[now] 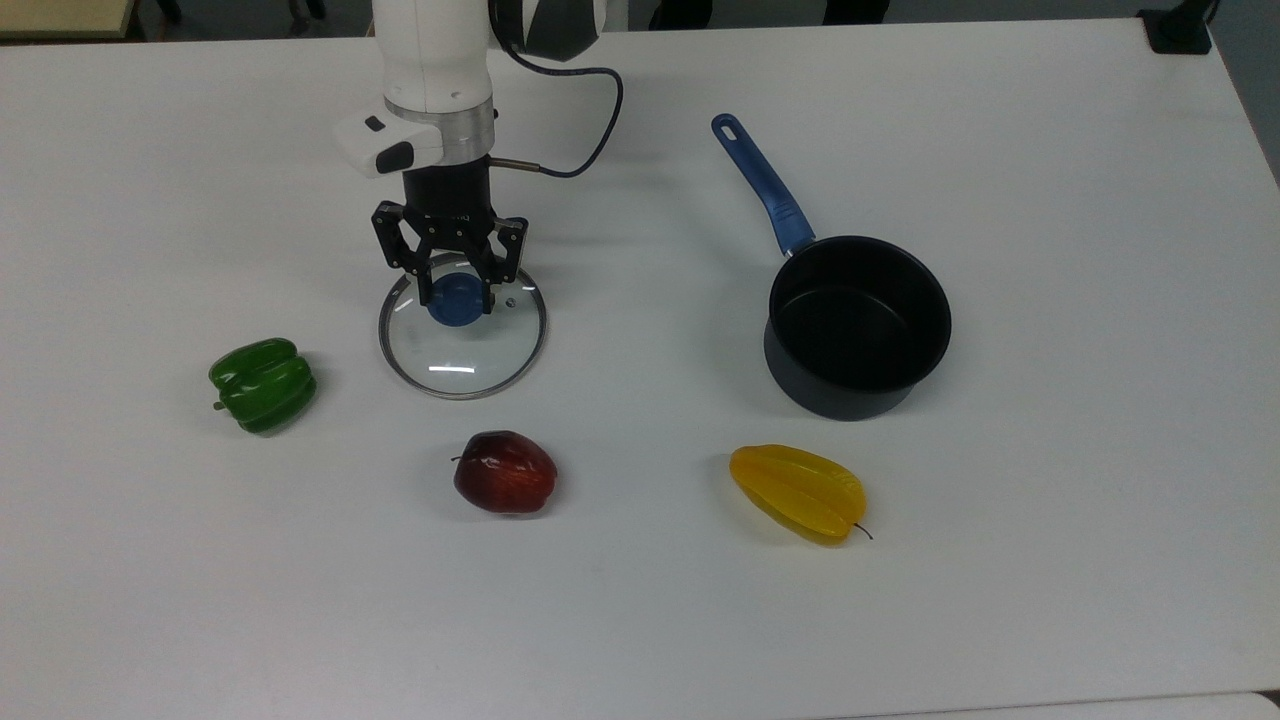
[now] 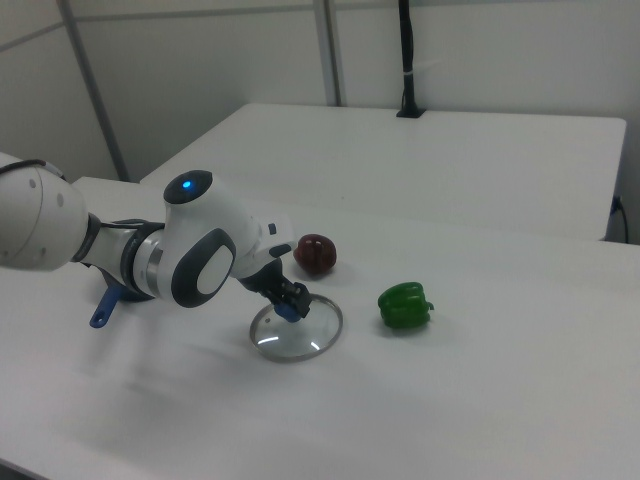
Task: Close lid
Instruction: 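Lift the glass lid and carry it over the black saucepan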
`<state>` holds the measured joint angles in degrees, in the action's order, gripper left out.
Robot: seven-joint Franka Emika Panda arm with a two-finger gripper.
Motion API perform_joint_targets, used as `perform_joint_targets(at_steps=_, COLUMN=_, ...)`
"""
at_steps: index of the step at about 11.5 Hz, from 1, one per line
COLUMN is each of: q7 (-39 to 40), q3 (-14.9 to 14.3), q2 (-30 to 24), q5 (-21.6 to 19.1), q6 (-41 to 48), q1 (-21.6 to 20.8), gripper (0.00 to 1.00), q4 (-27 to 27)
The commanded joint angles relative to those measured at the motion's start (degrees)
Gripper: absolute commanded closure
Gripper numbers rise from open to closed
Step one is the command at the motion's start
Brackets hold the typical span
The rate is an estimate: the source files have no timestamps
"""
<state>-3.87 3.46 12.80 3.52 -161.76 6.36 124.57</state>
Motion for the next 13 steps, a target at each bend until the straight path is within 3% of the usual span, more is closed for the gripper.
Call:
perform_joint_targets(at_steps=1, q7=-1.2, q3=-0.1, q2=-0.5, q5=-0.7, q6=0.1, q1=-0.6, gripper=0.52, q4=-0.1)
perform_joint_targets(at_steps=4, q7=-2.9, q3=0.0, q2=-2.2, q5=-0.7, q6=9.9, q1=-0.8, gripper=0.54, q4=-4.3)
perform_joint_targets(at_steps=9, q7=-10.9, q3=0.1, q2=-5.4, q5=0.1, q6=16.6, q1=-9.3, gripper=0.54, q4=-8.7)
perform_joint_targets(at_steps=12, q7=-23.2, q3=0.1, q2=-5.9, q5=8.1, q6=18.9, q1=-18.3, gripper=0.54, q4=-12.7)
perform_joint_targets(at_steps=13, q7=-25.2, q3=0.2, q2=-5.4, q5=9.1, q6=21.8, q1=-20.2, gripper=0.54, q4=-15.2)
